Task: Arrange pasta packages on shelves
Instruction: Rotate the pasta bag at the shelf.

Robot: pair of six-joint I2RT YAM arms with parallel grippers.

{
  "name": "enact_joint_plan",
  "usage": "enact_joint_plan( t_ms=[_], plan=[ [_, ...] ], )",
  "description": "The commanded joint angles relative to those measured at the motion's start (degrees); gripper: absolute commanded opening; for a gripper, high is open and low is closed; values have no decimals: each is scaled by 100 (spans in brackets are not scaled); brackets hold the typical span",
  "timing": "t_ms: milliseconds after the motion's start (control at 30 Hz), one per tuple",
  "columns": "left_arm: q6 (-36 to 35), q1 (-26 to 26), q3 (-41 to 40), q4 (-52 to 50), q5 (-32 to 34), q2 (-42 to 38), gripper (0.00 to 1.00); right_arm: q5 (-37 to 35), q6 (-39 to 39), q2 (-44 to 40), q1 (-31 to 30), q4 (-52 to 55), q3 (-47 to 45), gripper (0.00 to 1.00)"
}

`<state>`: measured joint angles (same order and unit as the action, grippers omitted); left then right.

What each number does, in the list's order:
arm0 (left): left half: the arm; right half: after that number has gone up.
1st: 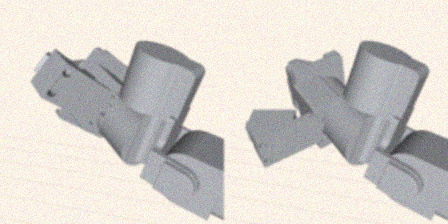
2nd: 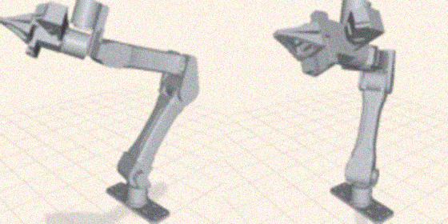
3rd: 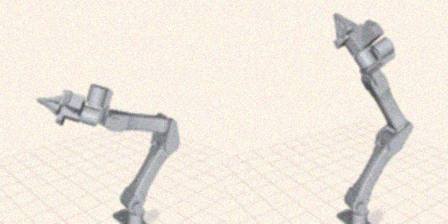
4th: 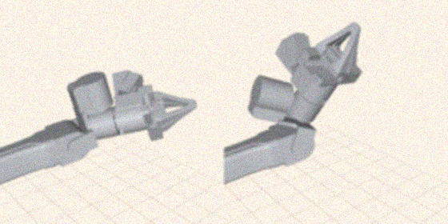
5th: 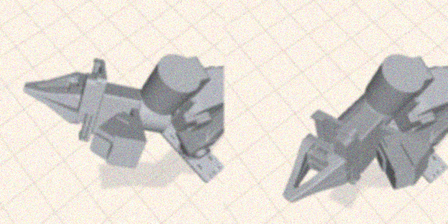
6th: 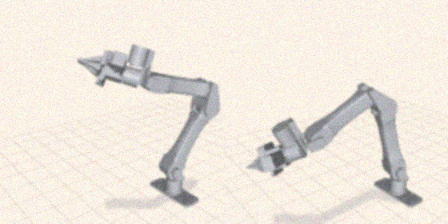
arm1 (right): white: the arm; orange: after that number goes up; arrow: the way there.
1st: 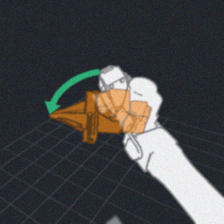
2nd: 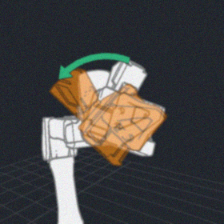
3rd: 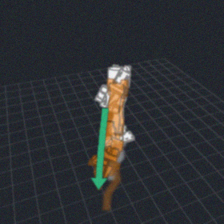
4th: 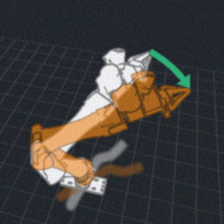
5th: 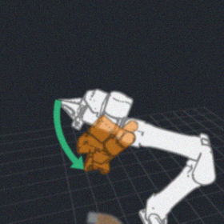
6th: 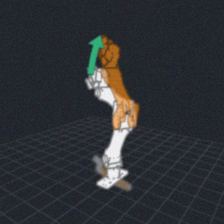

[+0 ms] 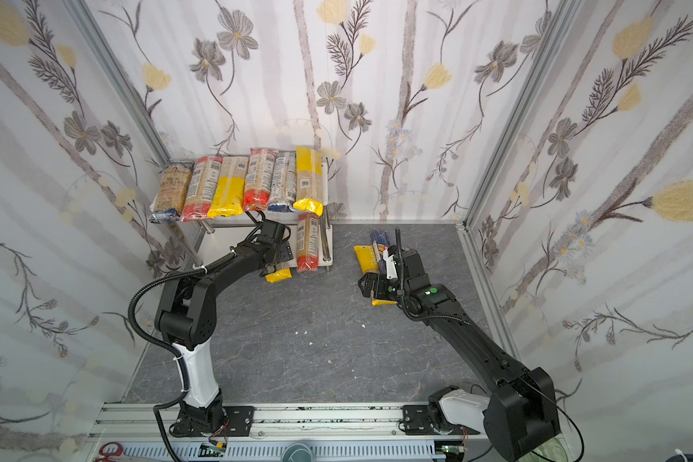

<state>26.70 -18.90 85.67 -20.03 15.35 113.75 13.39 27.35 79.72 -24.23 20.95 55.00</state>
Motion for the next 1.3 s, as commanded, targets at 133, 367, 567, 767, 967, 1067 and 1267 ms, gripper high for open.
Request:
enact_joint_plan(
  t_ms=[133, 367, 567, 767, 967, 1067, 1267],
  plan=[
    [-345, 14, 312, -1, -71, 291, 68, 42, -23, 164, 31, 49, 194, 98],
    [-463, 45, 577, 5, -338, 500, 43, -4, 52, 228, 48, 128, 289, 98],
    [-575, 52, 859, 8, -436, 662, 41, -57, 79, 307, 50, 197, 408, 98],
    [-710, 59, 1182, 8, -584, 844, 44, -96, 111, 337, 56, 205, 424, 99],
    [-773, 59, 1316, 8, -644, 879, 54, -149, 198, 311, 58, 227, 384, 99],
    [-809, 56, 1321, -1, -586, 819, 76, -329, 223, 303, 57, 338, 371, 100],
    [-791, 60, 934, -1, -446, 362, 98, -997, 276, 368, 54, 745, 461, 100]
  ],
)
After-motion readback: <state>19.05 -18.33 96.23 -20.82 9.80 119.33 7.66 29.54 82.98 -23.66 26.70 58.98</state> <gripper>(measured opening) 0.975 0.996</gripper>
